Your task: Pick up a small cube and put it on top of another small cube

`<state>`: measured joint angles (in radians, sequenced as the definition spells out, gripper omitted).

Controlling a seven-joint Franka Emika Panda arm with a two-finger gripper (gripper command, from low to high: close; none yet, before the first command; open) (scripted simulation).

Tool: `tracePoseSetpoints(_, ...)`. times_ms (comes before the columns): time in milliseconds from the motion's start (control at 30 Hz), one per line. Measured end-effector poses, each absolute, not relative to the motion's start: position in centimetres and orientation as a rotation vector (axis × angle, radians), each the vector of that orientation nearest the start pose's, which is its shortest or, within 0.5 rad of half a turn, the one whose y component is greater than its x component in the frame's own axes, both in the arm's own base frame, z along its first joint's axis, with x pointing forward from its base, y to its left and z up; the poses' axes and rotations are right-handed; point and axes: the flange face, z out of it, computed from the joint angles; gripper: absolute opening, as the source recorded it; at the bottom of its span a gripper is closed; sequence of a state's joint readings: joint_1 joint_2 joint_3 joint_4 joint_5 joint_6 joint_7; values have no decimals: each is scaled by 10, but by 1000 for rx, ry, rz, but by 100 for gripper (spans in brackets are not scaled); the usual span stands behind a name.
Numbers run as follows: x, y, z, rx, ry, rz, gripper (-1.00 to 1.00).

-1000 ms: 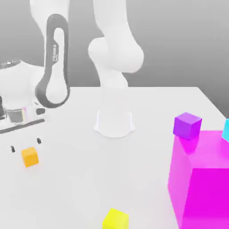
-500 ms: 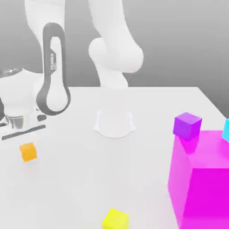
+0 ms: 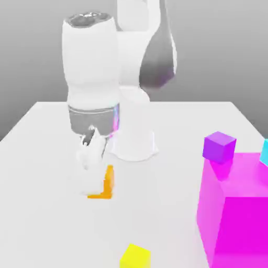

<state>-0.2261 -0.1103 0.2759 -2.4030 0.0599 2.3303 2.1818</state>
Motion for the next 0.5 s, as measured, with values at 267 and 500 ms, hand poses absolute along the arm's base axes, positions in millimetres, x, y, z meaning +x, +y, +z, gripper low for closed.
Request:
tracePoseSetpoints(267,438,227,425,-2074,2334,2,-100)
tracePoseSetpoints(500,403,303,395,-2300,2135,1,100)
